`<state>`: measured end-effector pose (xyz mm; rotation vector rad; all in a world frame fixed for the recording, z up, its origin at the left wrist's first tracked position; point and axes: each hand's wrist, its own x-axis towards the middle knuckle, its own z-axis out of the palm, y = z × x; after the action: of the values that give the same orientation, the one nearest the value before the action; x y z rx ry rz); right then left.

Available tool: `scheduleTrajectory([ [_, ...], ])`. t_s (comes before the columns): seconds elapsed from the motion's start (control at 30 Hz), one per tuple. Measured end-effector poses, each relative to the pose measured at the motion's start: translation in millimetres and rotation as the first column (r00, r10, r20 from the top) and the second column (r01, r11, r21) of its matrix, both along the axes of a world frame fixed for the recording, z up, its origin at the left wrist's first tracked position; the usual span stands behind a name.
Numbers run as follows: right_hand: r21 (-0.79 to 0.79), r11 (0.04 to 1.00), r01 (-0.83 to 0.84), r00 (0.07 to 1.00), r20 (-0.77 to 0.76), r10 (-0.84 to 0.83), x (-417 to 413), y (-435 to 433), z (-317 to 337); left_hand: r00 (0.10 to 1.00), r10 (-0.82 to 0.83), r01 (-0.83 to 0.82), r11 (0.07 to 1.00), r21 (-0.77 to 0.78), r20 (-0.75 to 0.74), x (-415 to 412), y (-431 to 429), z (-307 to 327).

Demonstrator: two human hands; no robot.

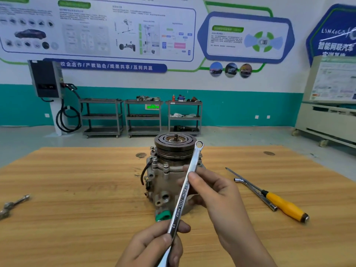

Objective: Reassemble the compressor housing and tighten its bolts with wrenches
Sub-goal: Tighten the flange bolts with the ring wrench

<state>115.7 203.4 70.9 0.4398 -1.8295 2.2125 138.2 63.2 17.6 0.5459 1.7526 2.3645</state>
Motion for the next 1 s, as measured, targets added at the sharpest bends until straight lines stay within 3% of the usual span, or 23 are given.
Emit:
scheduleTrajectory([
  [0.2, -0.090, 0.996, -0.006, 1.000, -0.001, 0.006, -19, 15, 16, 0.993, -0.109, 0.107, 0.994, -0.032, -0.051, -27, 15, 17],
  [0.5, -0.137, 0.990, 0.022, 1.000, 0.017, -0.020, -51, 33, 33, 0.987, -0.070, 0.053, 0.991, -0.121, -0.143, -69, 36, 40],
  [0.67, -0.322, 0.946, 0.043, 0.994, 0.107, -0.009, -65, 36, 32, 0.993, -0.110, 0.110, 0.994, 0.010, 0.046, -81, 40, 46],
  [0.8, -0.411, 0.910, 0.059, 0.992, 0.127, -0.007, -76, 39, 30, 0.941, -0.258, 0.202, 0.947, 0.250, 0.217, -89, 37, 44],
  [0.9, -0.509, 0.852, 0.122, 0.985, 0.165, -0.042, -83, 42, 28, 0.913, -0.335, 0.231, 0.894, 0.383, 0.233, -94, 31, 42],
  [1.0, -0.571, 0.801, 0.179, 0.977, 0.199, -0.076, -89, 44, 24, 0.920, -0.333, 0.233, 0.890, 0.392, 0.208, -98, 24, 38],
])
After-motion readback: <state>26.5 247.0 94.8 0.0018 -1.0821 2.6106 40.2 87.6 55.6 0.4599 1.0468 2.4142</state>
